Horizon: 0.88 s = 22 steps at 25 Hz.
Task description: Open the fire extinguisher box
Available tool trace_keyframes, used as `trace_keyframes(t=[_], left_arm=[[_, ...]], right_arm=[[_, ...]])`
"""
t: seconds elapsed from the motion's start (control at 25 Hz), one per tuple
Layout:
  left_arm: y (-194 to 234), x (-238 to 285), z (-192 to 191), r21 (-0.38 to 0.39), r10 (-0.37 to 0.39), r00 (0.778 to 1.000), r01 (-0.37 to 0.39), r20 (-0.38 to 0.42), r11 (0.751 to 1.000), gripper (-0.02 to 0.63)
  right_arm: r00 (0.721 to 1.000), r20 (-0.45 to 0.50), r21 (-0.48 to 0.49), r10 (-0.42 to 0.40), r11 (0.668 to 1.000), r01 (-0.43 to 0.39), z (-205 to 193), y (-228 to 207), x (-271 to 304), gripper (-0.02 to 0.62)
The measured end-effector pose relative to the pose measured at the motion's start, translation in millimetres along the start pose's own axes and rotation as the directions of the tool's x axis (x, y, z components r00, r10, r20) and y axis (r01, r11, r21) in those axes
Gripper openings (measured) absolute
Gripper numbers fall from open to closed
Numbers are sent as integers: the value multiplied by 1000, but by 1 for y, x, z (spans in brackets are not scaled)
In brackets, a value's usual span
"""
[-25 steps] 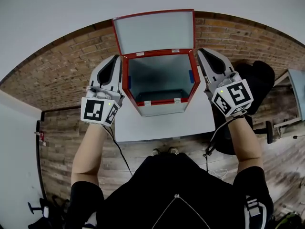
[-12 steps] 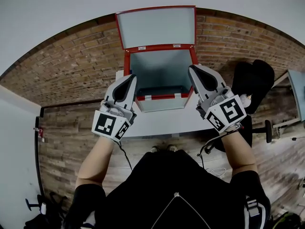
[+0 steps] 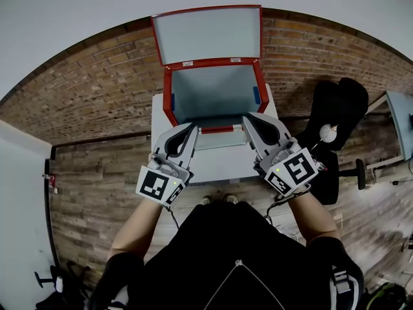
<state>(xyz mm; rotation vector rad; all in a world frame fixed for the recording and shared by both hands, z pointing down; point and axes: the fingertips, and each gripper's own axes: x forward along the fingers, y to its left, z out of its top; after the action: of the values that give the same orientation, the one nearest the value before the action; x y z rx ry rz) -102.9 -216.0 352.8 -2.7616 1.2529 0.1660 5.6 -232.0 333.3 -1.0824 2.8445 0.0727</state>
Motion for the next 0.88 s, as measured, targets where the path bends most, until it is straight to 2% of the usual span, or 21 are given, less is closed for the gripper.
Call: trace_keyframes(t=[0.4,0.88], left_arm=[[-35,1,-16,-63,-60,998,61,11,996,46],[-46,4,-36,-107,-75,997,72,-20,992,46]], right_arm=[[1000,-25,52,5,999,-4,-30,11,-12,20],[999,-49,52,7,999,-4,-48,12,-14,20]])
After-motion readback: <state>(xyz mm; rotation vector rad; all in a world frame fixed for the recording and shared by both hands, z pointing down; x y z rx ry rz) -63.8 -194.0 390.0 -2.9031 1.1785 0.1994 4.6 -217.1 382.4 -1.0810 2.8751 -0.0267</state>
